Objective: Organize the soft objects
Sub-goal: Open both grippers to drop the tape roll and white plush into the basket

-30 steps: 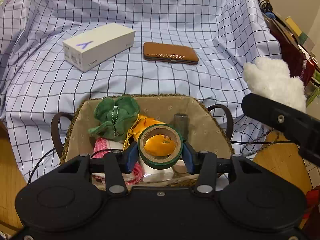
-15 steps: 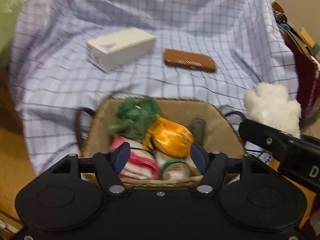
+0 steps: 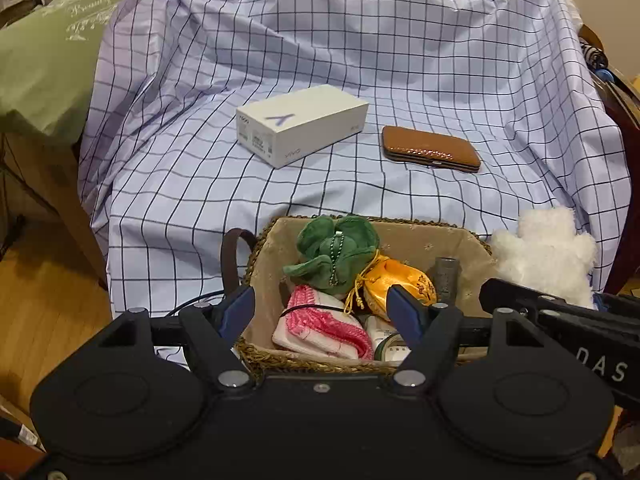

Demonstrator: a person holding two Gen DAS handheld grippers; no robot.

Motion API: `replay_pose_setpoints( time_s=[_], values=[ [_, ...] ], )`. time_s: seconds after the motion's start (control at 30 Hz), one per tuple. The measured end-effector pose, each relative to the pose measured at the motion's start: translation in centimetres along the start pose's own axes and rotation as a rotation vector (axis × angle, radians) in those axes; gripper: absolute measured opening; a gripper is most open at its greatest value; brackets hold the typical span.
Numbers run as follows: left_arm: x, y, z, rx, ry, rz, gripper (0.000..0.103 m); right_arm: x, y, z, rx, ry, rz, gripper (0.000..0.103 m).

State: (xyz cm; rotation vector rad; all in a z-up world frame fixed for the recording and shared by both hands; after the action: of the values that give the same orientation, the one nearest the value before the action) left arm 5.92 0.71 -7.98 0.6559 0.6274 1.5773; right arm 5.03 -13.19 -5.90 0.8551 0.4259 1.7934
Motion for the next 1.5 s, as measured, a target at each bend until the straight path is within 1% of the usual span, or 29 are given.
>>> replay_pose_setpoints(
  time_s=[0.1, 0.33, 0.5, 0.57, 0.83, 1.1, 1.3, 1.43, 1.5],
  values=[
    [0.3, -0.1, 0.0, 0.011, 0.013, -0.001, 0.068, 0.0, -0.1, 0.2, 0.018, -0.002, 0.012, 0.050],
    [0.8, 0.2, 0.2, -0.007, 0.035, 0.022, 0.068, 0.7, -0.3, 0.6, 0.035, -0.036, 0.060, 0.050],
    [1.4, 0.2, 0.5, -0.017, 0.060, 0.048, 0.068, 0.6, -0.9, 0.1, 0.056, -0.055, 0.060, 0.051],
    [1.5, 0.0, 0.5, -0.011, 0.060, 0.049, 0.068, 0.4, -1.0, 0.1, 0.062, -0.062, 0.058, 0.053],
    [1.2, 0.0, 0.4, -0.005, 0.041, 0.043, 0.068, 0.4, -1.0, 0.0, 0.062, -0.068, 0.055, 0.053],
    [1.4, -0.1, 0.4, -0.001, 0.051, 0.046, 0.069, 0.7, -0.9, 0.0, 0.057, -0.062, 0.064, 0.057],
    [1.2, -0.1, 0.3, 0.004, 0.044, 0.043, 0.069, 0.6, -0.6, 0.1, 0.046, -0.056, 0.050, 0.059],
    [1.0, -0.1, 0.2, 0.008, 0.033, 0.040, 0.070, 0.2, -0.4, 0.2, 0.033, -0.045, 0.012, 0.061],
    [0.9, -0.2, 0.1, 0.011, 0.026, 0.039, 0.073, -0.1, -0.4, 0.3, 0.030, -0.041, -0.011, 0.061]
  ],
)
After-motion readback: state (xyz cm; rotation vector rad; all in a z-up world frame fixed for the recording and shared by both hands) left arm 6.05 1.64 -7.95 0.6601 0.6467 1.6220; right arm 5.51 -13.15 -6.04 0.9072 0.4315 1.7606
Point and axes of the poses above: each gripper's, at about its wrist camera, not at the fingertips, and y roughly against the way its jaws point, x to its left, z to its top, the point moved 7 cm from there along -y, roughly the way its jaws point, and after that the axes turned 11 degrees about z, right-handed, at the moved point
